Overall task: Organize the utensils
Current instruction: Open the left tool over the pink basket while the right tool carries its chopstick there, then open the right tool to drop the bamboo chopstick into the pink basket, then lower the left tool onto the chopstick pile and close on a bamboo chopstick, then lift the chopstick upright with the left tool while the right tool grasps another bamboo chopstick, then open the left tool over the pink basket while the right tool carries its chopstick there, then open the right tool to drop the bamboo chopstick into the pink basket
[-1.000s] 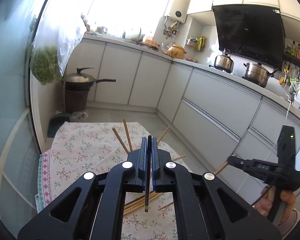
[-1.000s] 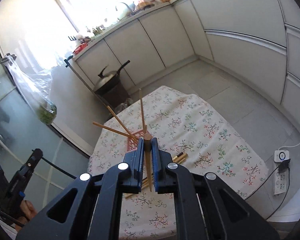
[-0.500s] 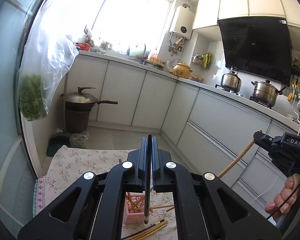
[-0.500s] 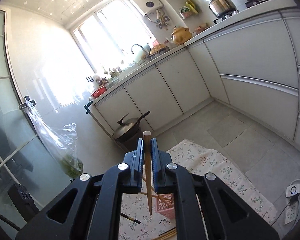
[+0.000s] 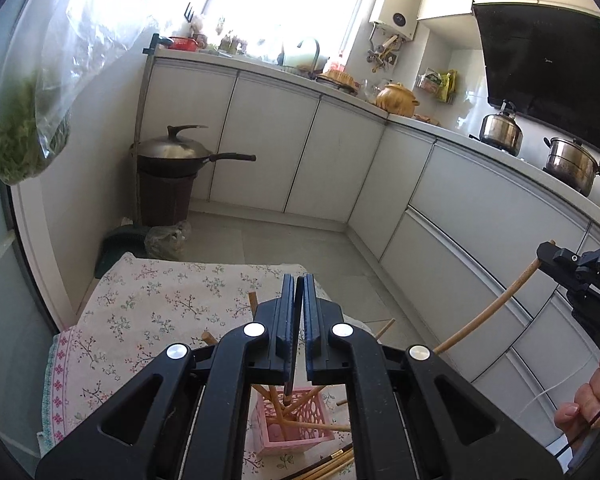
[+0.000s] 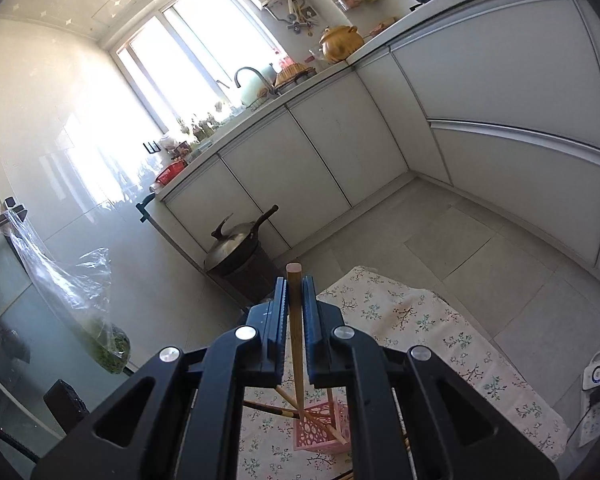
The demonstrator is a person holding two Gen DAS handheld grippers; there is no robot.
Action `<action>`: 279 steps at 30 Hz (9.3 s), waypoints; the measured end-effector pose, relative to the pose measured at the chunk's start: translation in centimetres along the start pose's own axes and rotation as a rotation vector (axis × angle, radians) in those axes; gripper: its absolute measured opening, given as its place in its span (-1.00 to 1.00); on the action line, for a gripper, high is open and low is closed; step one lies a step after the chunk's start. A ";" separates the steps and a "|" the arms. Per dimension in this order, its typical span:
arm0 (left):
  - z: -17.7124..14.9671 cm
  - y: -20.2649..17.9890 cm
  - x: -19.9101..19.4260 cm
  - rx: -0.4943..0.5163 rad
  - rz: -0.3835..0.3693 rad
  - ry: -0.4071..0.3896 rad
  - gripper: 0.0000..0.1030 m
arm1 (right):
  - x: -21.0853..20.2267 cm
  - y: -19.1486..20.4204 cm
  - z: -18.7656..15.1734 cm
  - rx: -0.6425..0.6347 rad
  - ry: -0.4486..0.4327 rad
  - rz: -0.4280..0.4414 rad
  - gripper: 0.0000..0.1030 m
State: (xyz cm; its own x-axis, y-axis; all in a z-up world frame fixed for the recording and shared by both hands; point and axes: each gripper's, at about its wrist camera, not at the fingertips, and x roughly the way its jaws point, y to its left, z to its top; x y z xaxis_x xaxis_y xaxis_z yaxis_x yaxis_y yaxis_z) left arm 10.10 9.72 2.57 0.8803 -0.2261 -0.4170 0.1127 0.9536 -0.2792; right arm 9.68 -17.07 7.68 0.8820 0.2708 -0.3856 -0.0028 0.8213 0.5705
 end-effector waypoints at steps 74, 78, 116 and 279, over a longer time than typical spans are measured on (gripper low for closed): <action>-2.1 -2.7 -4.9 0.173 0.183 -0.029 0.86 | -2.0 1.2 -8.3 -0.357 -0.029 -0.296 0.86; -2.5 -3.1 -4.8 0.200 0.182 -0.018 0.86 | -2.4 0.6 -8.4 -0.347 -0.015 -0.300 0.87; -23.2 -11.5 12.9 0.688 -0.415 0.777 0.86 | -8.5 -18.1 -7.0 0.231 0.205 -0.371 0.87; 1.8 1.5 -6.0 -0.042 0.026 -0.213 -0.08 | -0.1 2.2 -1.9 -0.140 0.017 -0.041 -0.85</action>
State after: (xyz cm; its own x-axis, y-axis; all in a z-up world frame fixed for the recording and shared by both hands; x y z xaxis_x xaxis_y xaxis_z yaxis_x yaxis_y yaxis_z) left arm 5.78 12.83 6.21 0.9607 -0.1499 -0.2335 0.0730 0.9485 -0.3084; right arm 8.70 -14.33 7.58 0.8747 0.2429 -0.4195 -0.0333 0.8934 0.4479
